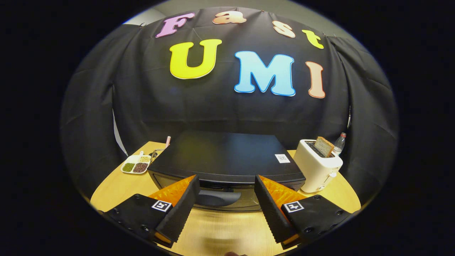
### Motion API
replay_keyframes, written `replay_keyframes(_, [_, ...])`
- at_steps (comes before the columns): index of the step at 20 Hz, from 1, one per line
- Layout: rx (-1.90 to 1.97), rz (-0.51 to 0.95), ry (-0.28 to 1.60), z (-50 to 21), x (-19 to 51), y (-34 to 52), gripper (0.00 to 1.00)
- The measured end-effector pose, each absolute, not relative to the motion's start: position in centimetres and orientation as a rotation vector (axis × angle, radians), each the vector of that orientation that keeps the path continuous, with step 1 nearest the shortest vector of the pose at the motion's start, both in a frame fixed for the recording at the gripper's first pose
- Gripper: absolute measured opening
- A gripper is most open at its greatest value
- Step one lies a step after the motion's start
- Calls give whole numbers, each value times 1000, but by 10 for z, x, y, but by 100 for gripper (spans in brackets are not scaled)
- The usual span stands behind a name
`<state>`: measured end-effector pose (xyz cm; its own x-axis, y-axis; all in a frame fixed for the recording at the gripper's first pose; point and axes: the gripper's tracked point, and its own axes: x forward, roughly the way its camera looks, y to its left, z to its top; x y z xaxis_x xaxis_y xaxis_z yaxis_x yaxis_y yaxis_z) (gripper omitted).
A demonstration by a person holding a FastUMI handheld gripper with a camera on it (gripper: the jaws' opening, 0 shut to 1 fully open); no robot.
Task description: Open the toaster oven, put the food inside, and close the toaster oven door.
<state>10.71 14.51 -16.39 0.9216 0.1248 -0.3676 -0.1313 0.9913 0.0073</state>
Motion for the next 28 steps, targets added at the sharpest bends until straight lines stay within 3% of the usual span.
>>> replay_keyframes(15, [-19,120,490,-196,127,164,99])
replay_keyframes(28, [6,159,550,-218,73,162,99])
